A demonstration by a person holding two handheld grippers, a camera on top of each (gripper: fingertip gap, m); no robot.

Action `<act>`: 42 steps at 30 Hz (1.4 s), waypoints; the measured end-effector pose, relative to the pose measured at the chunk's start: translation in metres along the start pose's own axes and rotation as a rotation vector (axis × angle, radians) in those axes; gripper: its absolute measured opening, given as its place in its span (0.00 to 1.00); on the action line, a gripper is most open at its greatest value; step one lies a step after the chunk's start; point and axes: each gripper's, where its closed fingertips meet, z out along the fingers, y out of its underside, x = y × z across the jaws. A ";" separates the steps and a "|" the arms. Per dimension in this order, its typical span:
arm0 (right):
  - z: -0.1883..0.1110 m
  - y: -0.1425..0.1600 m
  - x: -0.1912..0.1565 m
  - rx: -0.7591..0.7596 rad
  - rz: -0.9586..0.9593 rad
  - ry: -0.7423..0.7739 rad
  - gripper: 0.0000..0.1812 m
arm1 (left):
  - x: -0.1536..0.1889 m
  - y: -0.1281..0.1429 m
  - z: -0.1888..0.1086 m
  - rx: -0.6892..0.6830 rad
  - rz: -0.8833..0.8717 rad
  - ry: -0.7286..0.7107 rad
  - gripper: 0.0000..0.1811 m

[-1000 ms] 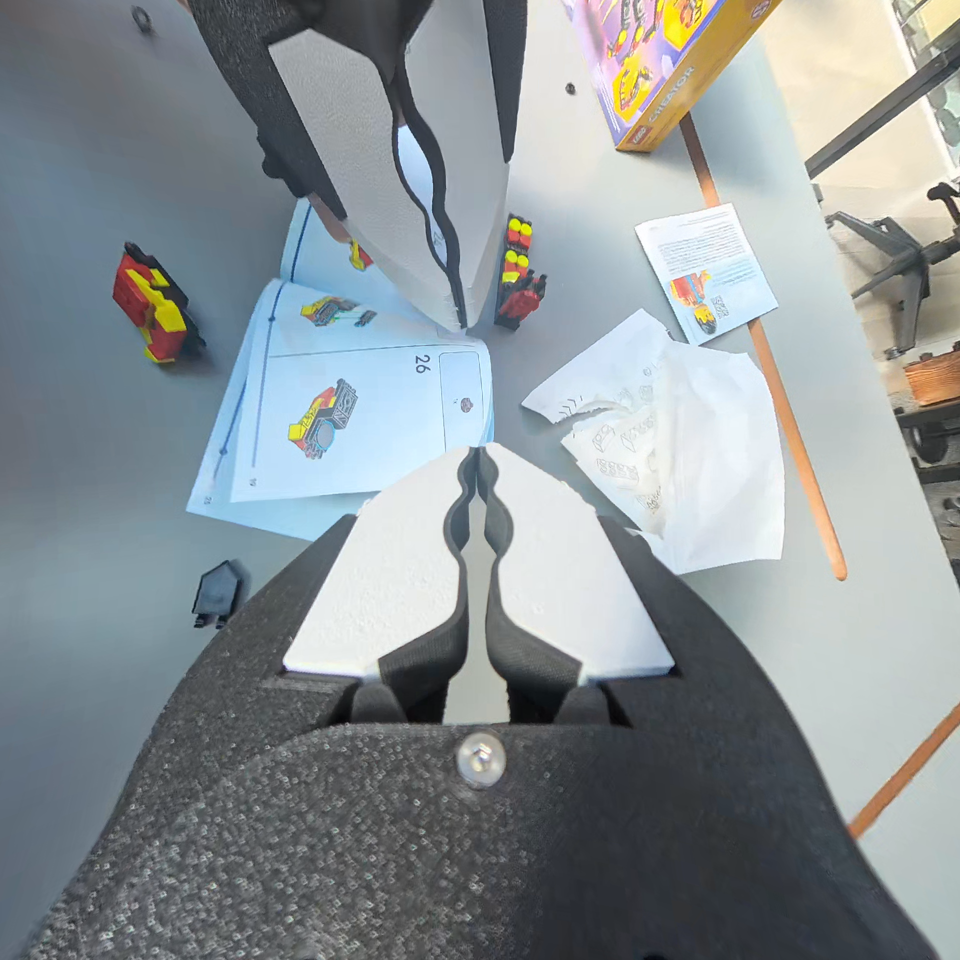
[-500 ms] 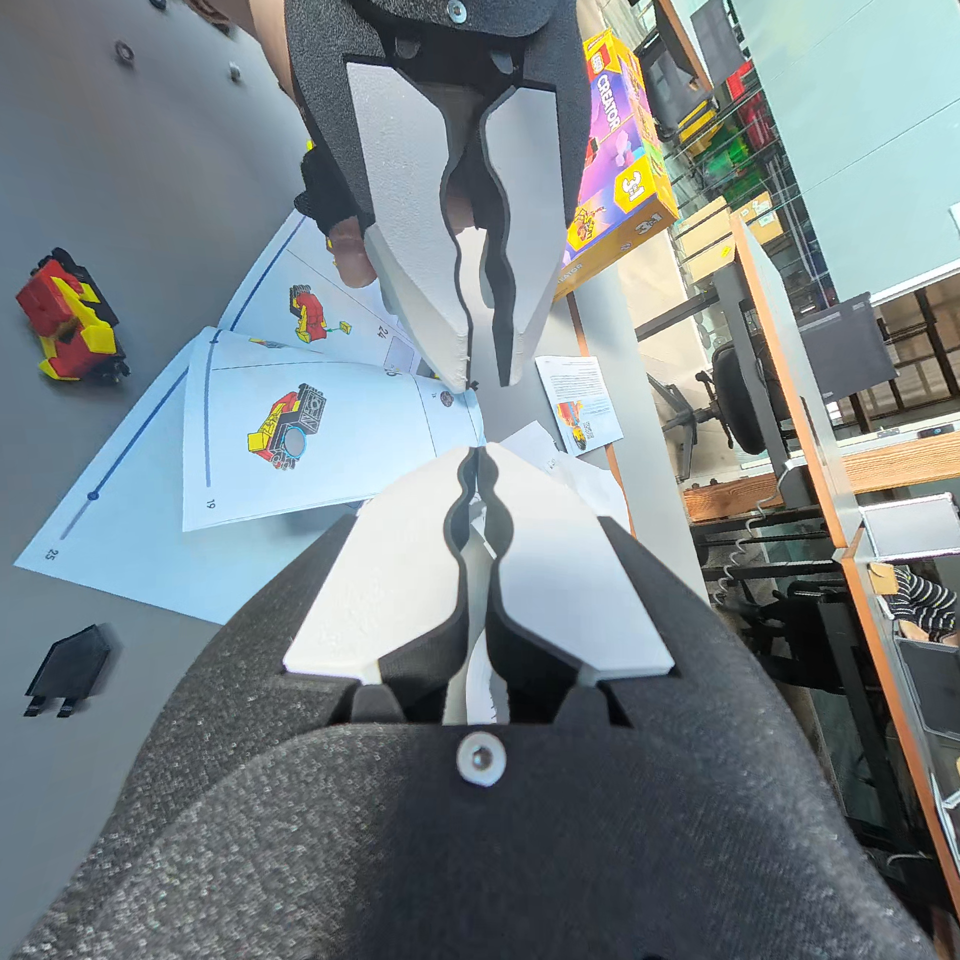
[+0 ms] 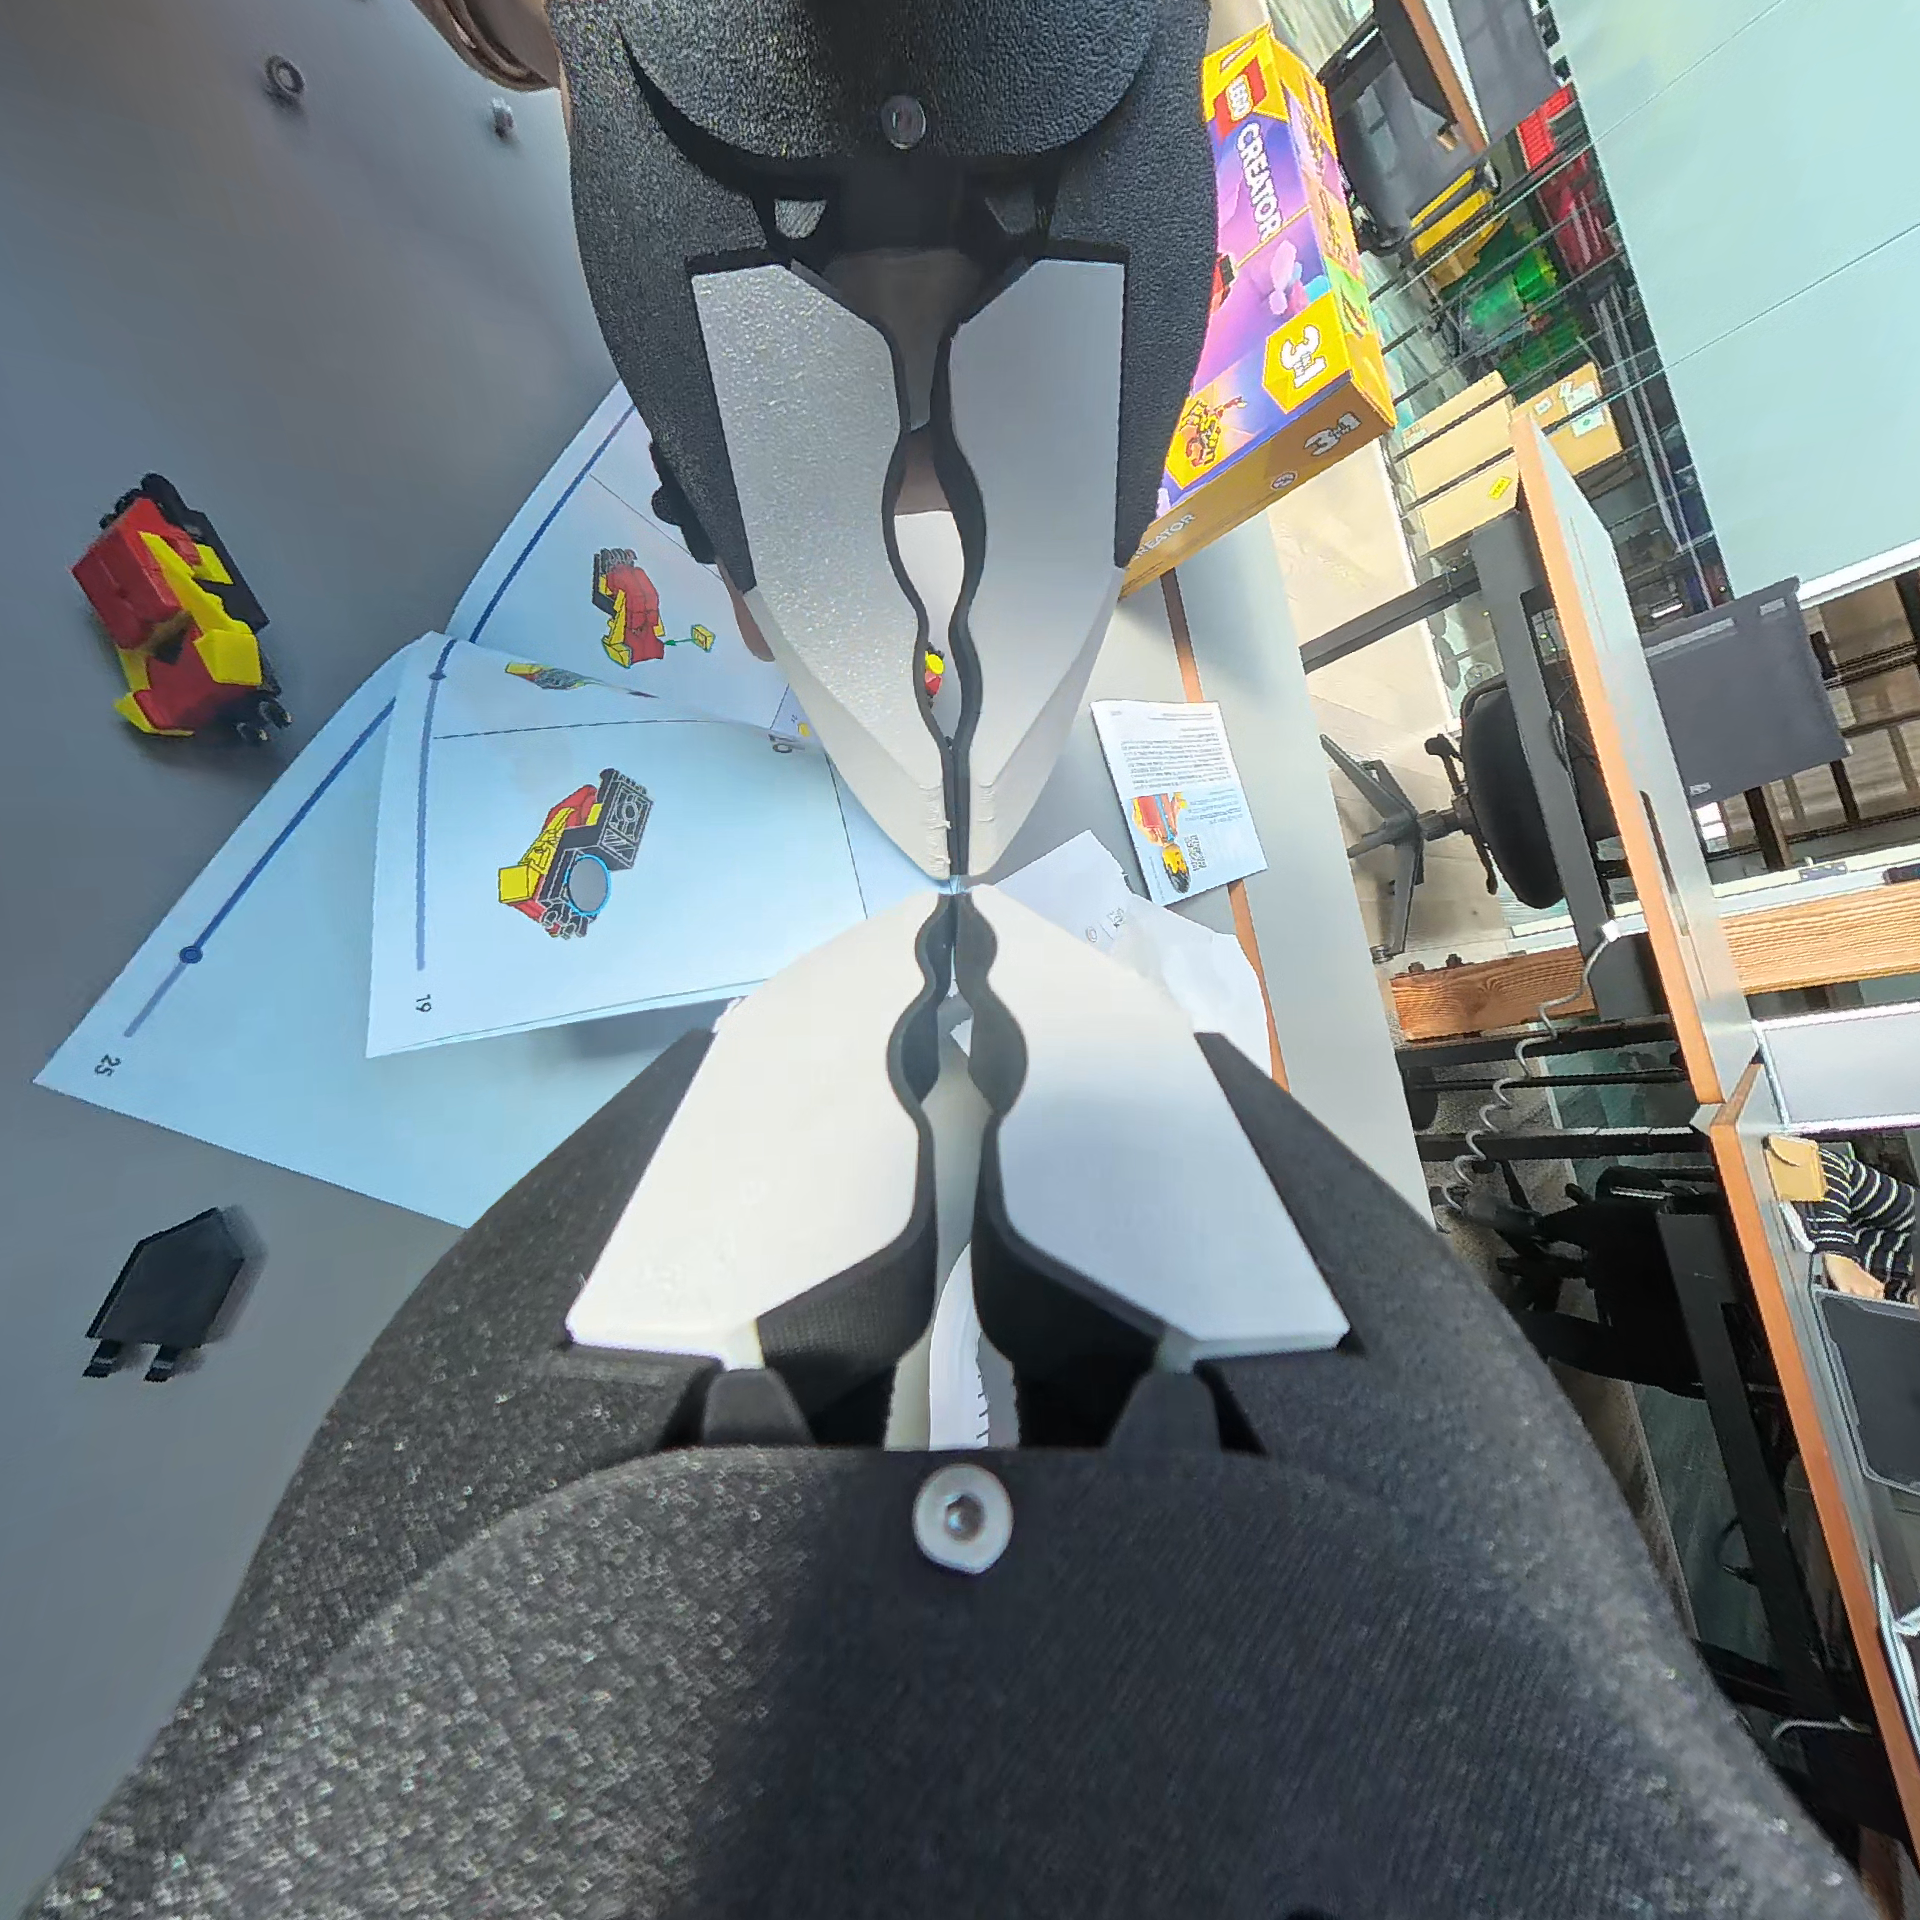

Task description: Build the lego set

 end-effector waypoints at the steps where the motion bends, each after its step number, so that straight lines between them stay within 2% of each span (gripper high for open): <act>1: 0.000 0.000 0.000 -0.001 0.005 -0.004 0.00 | 0.000 0.000 0.000 -0.002 0.002 0.001 0.00; 24: 0.003 -0.003 -0.001 0.006 0.008 -0.001 0.00 | 0.002 0.002 -0.005 0.025 0.051 -0.047 0.00; 26: 0.003 0.000 -0.001 -0.002 0.032 -0.002 0.04 | 0.004 0.002 -0.005 0.023 0.060 -0.043 0.00; 30: 0.002 0.010 -0.007 0.003 0.200 -0.047 0.14 | 0.006 0.001 -0.006 0.040 0.070 -0.044 0.00; 33: 0.000 0.010 -0.016 0.067 0.426 -0.153 0.16 | 0.005 -0.001 -0.009 0.064 0.083 -0.056 0.00; 36: -0.003 0.001 -0.021 0.180 0.662 -0.257 0.14 | 0.006 -0.006 -0.013 0.110 0.092 -0.064 0.00; 40: 0.000 -0.006 -0.028 0.228 0.756 -0.304 0.12 | 0.006 -0.006 -0.019 0.152 0.067 -0.066 0.00; 42: 0.000 -0.009 -0.026 0.264 0.780 -0.303 0.07 | 0.004 -0.003 -0.023 0.162 0.041 -0.073 0.00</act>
